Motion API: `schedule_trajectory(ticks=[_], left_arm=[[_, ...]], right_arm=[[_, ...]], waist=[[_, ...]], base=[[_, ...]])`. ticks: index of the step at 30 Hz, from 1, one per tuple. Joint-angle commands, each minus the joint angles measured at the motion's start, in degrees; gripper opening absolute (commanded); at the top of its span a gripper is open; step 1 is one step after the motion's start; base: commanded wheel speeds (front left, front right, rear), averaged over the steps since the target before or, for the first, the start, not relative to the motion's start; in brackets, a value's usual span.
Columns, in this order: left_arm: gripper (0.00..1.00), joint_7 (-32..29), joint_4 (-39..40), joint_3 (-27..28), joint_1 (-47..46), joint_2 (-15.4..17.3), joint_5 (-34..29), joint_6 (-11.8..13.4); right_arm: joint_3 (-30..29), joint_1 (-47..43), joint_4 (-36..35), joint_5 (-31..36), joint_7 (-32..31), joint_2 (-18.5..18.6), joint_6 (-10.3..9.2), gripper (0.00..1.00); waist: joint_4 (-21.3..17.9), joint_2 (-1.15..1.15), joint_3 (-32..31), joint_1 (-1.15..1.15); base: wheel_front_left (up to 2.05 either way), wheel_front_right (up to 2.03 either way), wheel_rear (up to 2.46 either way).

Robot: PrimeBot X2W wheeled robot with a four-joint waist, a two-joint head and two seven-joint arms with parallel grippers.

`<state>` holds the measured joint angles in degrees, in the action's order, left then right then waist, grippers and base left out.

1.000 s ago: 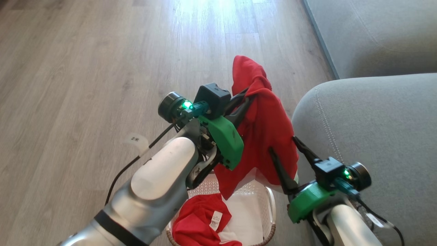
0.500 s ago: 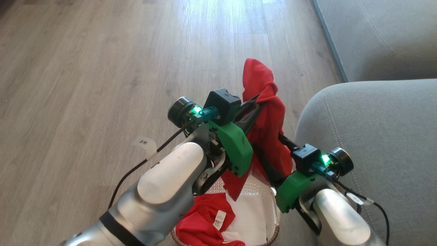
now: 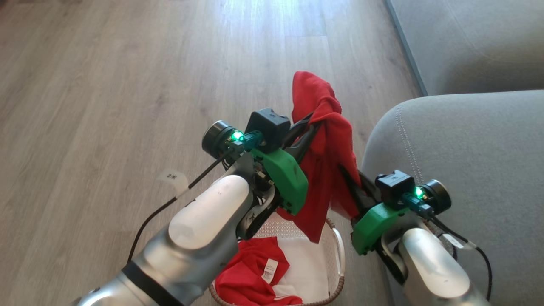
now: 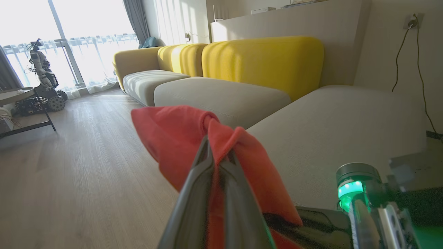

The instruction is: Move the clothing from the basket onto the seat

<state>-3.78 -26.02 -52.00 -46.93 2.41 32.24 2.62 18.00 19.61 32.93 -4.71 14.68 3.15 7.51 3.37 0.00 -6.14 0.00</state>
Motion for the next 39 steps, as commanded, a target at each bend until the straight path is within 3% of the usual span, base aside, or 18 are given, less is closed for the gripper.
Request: schedule_trajectory(ticks=[1,2,11,24,33,39], left_arm=[[0.8,0.7,1.1,2.7,-2.2,1.0,0.5,0.3],[1.0,1.0,0.8,2.7,-2.0,1.1,0.6,0.3],[1.0,3.1,-1.3,2.2,0.3,1.8,0.9,0.7],[1.0,6.4,-2.5,0.3,4.3,1.2,1.6,1.5],[1.0,8.8,-3.4,-0.8,4.9,0.7,2.3,2.3],[1.0,10.0,-4.1,-2.1,4.6,0.6,2.8,2.6]], right_arm=[[0.0,2.4,-2.2,0.3,0.3,-0.3,-0.02,0.0],[-0.5,2.3,-2.3,0.7,0.3,-0.3,-0.02,0.0],[-7.1,1.8,-3.8,4.4,0.3,0.1,-0.02,0.0],[-17.9,-0.5,-9.6,6.4,0.3,5.3,-0.02,0.0],[-18.3,0.1,-11.6,6.5,0.3,5.8,-0.02,0.0],[-17.1,1.9,-11.8,5.9,0.2,5.4,-0.02,0.0]], waist=[[-0.5,0.0,0.1,0.0],[-0.8,0.0,0.2,0.0],[-4.9,0.0,0.8,0.0],[-15.1,0.0,2.8,0.0],[-23.0,0.0,5.7,0.0],[-25.6,0.0,7.7,0.0]], base=[[0.0,0.0,0.0],[0.0,0.0,0.0],[0.0,0.0,0.0],[0.0,0.0,0.0],[0.0,0.0,0.0],[0.0,0.0,0.0]])
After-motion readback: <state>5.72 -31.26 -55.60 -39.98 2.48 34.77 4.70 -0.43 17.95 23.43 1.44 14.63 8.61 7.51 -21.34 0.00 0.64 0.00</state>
